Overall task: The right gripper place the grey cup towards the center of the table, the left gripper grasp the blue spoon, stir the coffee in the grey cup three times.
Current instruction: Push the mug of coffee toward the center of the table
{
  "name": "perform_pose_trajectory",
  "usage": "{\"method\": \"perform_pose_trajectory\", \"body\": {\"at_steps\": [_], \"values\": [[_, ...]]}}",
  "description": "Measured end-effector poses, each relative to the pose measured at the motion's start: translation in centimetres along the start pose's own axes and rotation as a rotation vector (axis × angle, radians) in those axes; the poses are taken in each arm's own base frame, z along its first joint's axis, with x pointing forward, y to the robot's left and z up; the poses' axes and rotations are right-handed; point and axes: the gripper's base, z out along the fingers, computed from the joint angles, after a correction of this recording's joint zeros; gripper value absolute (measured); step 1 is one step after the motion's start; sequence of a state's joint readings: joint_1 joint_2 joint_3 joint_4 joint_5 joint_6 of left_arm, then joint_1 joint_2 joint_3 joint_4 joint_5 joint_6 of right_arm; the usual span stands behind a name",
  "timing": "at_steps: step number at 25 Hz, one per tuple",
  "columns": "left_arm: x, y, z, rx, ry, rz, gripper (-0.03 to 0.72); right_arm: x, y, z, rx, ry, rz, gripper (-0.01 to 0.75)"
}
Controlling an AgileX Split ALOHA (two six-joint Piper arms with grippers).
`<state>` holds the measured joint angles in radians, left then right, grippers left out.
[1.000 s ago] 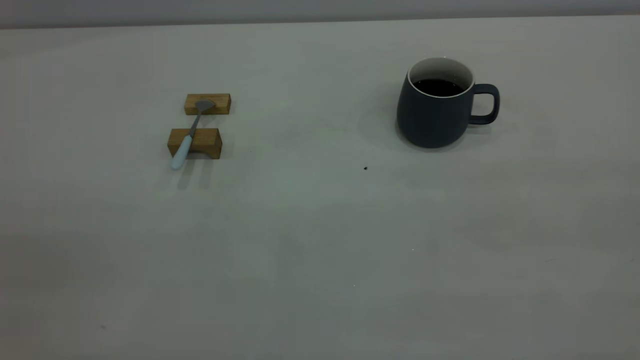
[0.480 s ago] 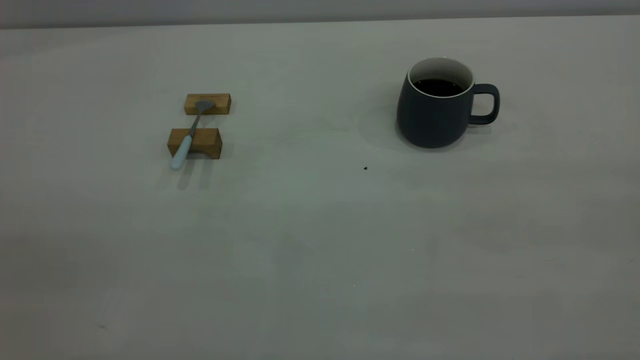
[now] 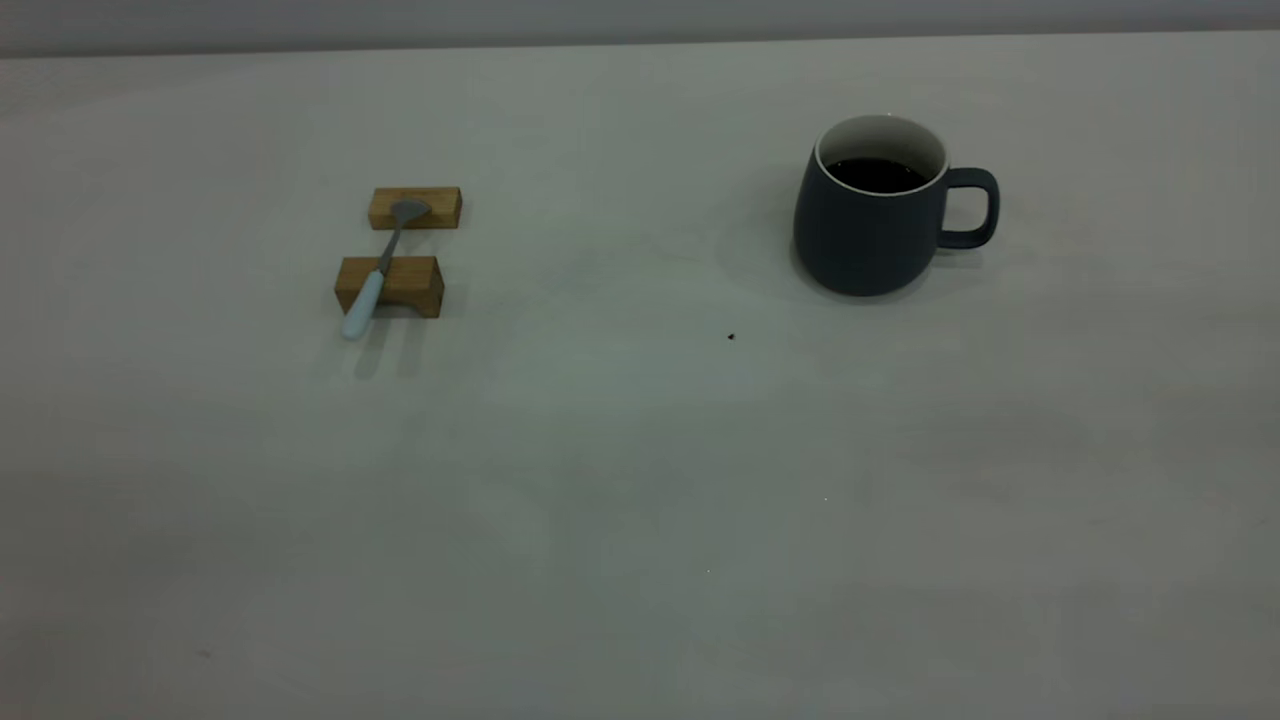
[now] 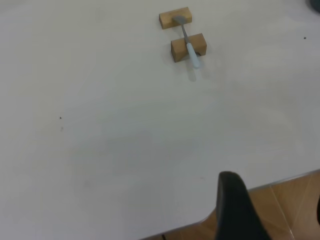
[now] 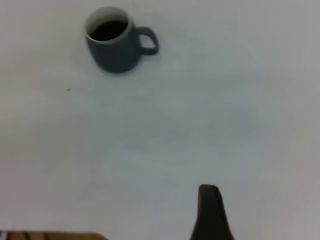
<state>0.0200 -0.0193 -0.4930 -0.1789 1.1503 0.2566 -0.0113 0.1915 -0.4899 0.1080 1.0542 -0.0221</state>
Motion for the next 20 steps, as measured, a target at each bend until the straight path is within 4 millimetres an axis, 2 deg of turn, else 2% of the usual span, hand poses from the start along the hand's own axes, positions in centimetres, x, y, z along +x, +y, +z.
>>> {"method": "perform_pose_trajectory", "body": {"at_steps": [3, 7, 15, 20], "values": [[0.0, 0.0, 0.0, 0.0, 0.0, 0.0, 0.463, -2.3, 0.1, 1.4, -0.023, -0.02, -0.048, 0.592], [0.0, 0.0, 0.0, 0.0, 0.0, 0.0, 0.463, -5.5, 0.3, 4.7, -0.066, 0.009, -0.117, 0.592], [0.0, 0.0, 0.0, 0.0, 0.0, 0.0, 0.463, -10.6, 0.1, 14.1, -0.139, 0.223, -0.18, 0.592], [0.0, 0.0, 0.0, 0.0, 0.0, 0.0, 0.463, -12.0, 0.0, 19.5, -0.2, 0.322, -0.247, 0.592]]}}
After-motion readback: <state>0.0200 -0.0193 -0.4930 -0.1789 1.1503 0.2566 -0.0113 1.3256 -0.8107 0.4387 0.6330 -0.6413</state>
